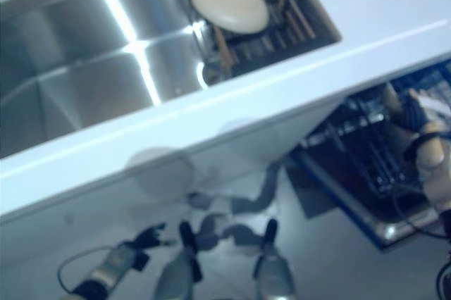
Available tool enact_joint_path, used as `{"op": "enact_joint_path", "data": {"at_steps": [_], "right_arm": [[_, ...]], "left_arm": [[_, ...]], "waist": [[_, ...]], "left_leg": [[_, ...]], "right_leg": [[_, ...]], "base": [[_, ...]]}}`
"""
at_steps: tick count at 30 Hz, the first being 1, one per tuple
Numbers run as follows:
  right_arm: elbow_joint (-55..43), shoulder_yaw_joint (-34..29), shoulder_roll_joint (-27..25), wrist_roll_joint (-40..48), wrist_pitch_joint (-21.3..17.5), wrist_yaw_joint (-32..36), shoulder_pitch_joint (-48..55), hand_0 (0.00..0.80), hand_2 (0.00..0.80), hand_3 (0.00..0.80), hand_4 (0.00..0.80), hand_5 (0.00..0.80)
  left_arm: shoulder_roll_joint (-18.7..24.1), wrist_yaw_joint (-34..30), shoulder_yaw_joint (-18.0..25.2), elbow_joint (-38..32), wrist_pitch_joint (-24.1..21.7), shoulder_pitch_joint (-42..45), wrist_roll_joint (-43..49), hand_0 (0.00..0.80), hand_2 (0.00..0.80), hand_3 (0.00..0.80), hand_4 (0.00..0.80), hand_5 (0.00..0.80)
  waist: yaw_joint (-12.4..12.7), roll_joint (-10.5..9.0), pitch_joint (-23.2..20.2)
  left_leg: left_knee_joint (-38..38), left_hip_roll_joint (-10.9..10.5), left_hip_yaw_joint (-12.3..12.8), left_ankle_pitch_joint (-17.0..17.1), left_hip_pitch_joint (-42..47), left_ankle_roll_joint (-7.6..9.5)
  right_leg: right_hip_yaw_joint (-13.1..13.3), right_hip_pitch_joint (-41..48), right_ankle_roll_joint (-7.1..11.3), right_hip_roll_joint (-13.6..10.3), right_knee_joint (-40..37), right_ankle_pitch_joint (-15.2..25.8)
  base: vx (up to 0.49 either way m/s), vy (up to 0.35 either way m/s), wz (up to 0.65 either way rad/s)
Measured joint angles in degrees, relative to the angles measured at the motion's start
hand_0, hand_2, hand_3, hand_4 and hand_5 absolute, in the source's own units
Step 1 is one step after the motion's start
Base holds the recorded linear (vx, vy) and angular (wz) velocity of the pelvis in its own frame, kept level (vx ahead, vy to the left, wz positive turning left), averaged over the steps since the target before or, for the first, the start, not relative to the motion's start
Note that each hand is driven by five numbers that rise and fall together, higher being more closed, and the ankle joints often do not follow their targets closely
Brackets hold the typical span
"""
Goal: Take plates into dishwasher
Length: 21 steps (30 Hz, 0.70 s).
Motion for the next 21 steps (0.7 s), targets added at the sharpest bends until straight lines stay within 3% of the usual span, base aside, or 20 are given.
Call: {"op": "enact_joint_path", "data": {"at_steps": [6,10,21], "right_arm": [[-1.33,-1.93,0.0,6.53,-0.38,2.34,2.97,0.8,0.8,0.8,0.8,0.8],[-2.78,-2.15,0.01,15.43,-1.8,7.9,3.65,0.8,0.8,0.8,0.8,0.8],[2.82,-2.36,0.92,33.58,-2.12,20.4,4.72,0.8,0.8,0.8,0.8,0.8]], "left_arm": [[0.08,0.0,0.04,0.09,0.23,0.91,0.02,0.0,0.0,0.0,0.0,0.0],[0.23,0.03,1.23,0.39,0.19,1.82,0.46,0.0,0.0,0.0,0.0,0.0],[1.96,0.04,1.92,1.39,0.01,2.95,0.57,0.0,0.0,0.0,0.0,0.0]], "waist": [[-0.01,-1.88,-1.06],[-0.44,-2.71,-1.7],[0.2,-2.83,-3.69]], "left_leg": [[-0.01,0.04,0.14,0.0,0.77,0.01],[0.0,0.11,0.57,0.0,1.09,0.0],[0.0,0.15,0.58,0.0,1.08,0.0]], "right_leg": [[0.12,0.61,0.0,0.02,0.0,0.0],[0.31,0.73,-0.06,0.05,0.0,0.11],[0.31,0.71,-0.12,0.06,-0.01,0.23]], "base": [[0.0,0.0,0.0],[0.004,-0.028,-0.02],[-0.007,-0.031,0.0]]}}
